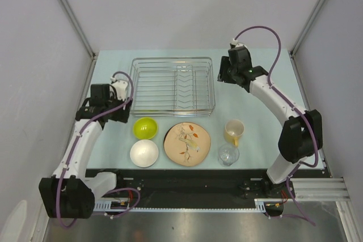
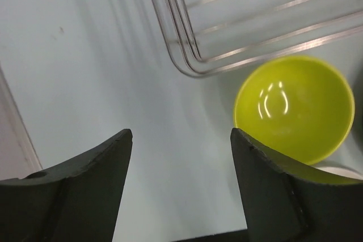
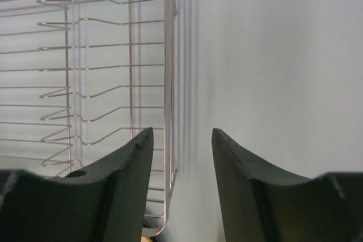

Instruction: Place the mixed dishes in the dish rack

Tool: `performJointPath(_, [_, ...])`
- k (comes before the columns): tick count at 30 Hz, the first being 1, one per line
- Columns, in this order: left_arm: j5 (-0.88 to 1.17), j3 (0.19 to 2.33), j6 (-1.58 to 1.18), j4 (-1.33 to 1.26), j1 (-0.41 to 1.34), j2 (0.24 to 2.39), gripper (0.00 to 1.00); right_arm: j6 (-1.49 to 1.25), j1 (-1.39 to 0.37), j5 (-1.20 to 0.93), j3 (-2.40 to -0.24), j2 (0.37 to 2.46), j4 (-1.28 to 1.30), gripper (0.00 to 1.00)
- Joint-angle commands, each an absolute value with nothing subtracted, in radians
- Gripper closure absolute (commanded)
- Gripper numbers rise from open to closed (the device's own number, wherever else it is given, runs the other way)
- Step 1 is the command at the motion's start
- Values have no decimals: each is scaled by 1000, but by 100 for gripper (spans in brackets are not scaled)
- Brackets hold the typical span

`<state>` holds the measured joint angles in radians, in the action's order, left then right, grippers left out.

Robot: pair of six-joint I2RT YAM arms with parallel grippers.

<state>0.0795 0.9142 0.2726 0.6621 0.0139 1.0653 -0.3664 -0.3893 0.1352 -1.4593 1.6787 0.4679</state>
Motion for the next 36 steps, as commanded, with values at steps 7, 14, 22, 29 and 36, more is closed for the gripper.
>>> performJointPath(7, [2,1014,368,719,335,1045,24,-388,-419,170,-1431,1597,505,50])
performJointPath(14, [-63,979,272,752,583,1140,25,-399,-422,189,-1411,1568,509,49])
performJointPath(22, [-110,930,164,693,652,1233,26,-390,-394,189,-1404,1536,514,49])
performJointPath(29, [-123,911,112,689,693,1299,32,-391,-388,186,-1399,1536,505,49])
performJointPath(36, [-124,900,75,683,695,1368,32,-385,-385,186,-1399,1526,503,49])
